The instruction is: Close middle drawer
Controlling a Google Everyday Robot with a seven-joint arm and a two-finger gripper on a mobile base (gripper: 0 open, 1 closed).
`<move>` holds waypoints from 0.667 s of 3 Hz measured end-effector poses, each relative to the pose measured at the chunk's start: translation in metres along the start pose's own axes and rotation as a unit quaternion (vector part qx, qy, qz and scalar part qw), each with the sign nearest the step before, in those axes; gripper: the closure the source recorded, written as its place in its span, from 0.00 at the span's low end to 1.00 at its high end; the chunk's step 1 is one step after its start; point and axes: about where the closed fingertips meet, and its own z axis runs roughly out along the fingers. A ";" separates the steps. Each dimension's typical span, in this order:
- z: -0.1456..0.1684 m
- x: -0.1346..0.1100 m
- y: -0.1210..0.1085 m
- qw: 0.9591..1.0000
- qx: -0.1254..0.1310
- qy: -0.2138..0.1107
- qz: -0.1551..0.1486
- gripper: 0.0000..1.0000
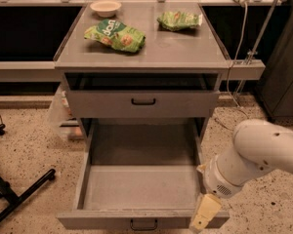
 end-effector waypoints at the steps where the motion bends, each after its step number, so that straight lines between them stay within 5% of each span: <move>1: 0.051 0.020 -0.003 0.999 -0.037 -0.015 0.011 0.00; 2: 0.072 0.044 0.007 0.997 -0.057 -0.037 0.021 0.00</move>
Offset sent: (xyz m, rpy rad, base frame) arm -0.0444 -0.0237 -0.1038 0.1673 0.1157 -0.0413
